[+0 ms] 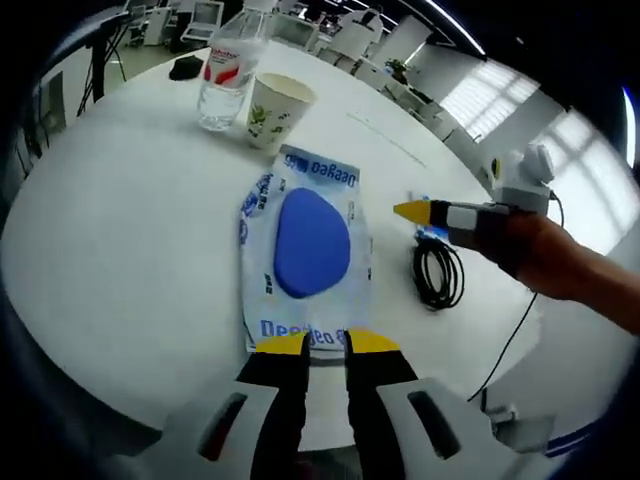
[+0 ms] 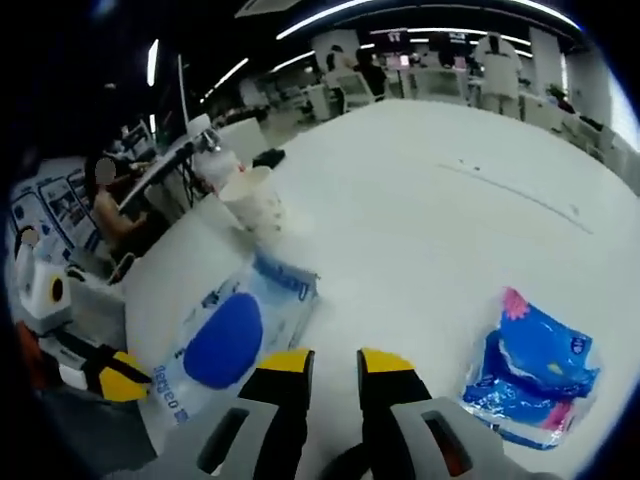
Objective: Arrange the tabletop items into an orderly group along one side of the table until the central work area is clear of visible clutter.
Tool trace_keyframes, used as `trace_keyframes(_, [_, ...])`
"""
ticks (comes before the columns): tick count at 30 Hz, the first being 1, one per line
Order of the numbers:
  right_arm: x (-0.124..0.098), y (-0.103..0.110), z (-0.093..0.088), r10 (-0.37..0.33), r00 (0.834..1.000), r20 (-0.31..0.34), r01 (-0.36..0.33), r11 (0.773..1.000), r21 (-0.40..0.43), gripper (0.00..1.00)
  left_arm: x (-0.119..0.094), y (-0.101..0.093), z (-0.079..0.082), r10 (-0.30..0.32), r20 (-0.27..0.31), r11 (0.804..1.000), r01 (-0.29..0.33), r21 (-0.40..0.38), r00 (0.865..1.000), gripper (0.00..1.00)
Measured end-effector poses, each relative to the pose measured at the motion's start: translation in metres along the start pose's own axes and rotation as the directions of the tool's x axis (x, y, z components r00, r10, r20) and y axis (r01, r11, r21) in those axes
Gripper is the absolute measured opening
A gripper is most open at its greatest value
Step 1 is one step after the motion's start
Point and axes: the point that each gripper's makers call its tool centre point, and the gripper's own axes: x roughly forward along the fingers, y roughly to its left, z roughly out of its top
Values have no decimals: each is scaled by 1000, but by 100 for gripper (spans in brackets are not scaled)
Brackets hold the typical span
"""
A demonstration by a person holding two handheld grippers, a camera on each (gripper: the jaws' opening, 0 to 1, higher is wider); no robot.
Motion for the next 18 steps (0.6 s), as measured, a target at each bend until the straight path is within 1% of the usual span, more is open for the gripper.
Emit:
trace_keyframes(4, [5,7,2,9,1000,-11,-10,1000,-12,16,3,2,-8,0,-18,999,-1,-32,1000,11])
trace_keyframes(5, [5,8,2,11,1000,-13,-11,1000,-17,16,2,3,-10,2,-22,999,-3,-51,1000,11])
trace_keyframes(6, [8,3,3,15,1000,-19,-16,999,-28,16,2,3,-11,1,-22,998,-2,-56,1000,11])
trace_keyframes(7, [9,3,4,17,1000,-22,-18,999,-34,16,3,3,-12,-4,-24,997,2,-74,1000,11])
trace_keyframes(9, [14,5,8,20,999,-27,-21,999,-45,17,3,3,-13,-5,-24,996,3,-85,1000,11])
trace_keyframes(11, [14,8,10,23,999,-33,-25,998,-58,17,1,3,-13,-2,-17,993,0,-114,1000,12])
trace_keyframes(15, [18,10,12,32,998,-62,-39,993,-109,18,2,4,-15,4,-7,981,-5,-192,1000,15])
trace_keyframes(16, [20,17,15,34,997,-75,-44,990,-136,19,1,4,-15,6,-4,978,-7,-208,1000,15])
trace_keyframes(18, [23,19,18,36,996,-87,-51,984,-169,20,0,2,-15,7,5,968,-5,-252,1000,15])
